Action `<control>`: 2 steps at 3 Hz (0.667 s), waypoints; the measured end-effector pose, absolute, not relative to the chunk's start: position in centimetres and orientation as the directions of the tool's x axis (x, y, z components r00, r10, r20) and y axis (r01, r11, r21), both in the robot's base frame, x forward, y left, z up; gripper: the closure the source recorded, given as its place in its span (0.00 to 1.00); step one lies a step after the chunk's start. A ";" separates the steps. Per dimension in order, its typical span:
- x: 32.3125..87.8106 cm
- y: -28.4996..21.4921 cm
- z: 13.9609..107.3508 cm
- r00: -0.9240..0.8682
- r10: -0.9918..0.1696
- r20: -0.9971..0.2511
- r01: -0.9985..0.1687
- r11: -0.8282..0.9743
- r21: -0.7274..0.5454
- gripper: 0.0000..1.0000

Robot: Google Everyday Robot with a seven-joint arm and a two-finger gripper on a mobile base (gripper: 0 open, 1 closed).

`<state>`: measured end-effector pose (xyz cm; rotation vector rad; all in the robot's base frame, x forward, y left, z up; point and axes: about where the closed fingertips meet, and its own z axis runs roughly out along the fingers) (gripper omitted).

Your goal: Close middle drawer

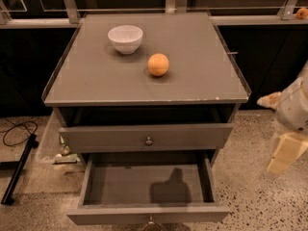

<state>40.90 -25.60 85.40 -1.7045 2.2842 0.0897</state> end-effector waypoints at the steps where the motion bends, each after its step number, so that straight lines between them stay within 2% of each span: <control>1: 39.4 -26.3 79.7 -0.264 -0.923 -0.281 -0.954 0.293 -0.069 0.19; 2: 37.9 -26.5 74.8 -0.269 -0.913 -0.306 -0.955 0.294 -0.041 0.43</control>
Offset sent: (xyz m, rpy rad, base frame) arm -0.0450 -0.0133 -0.1700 0.1049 0.0875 0.0040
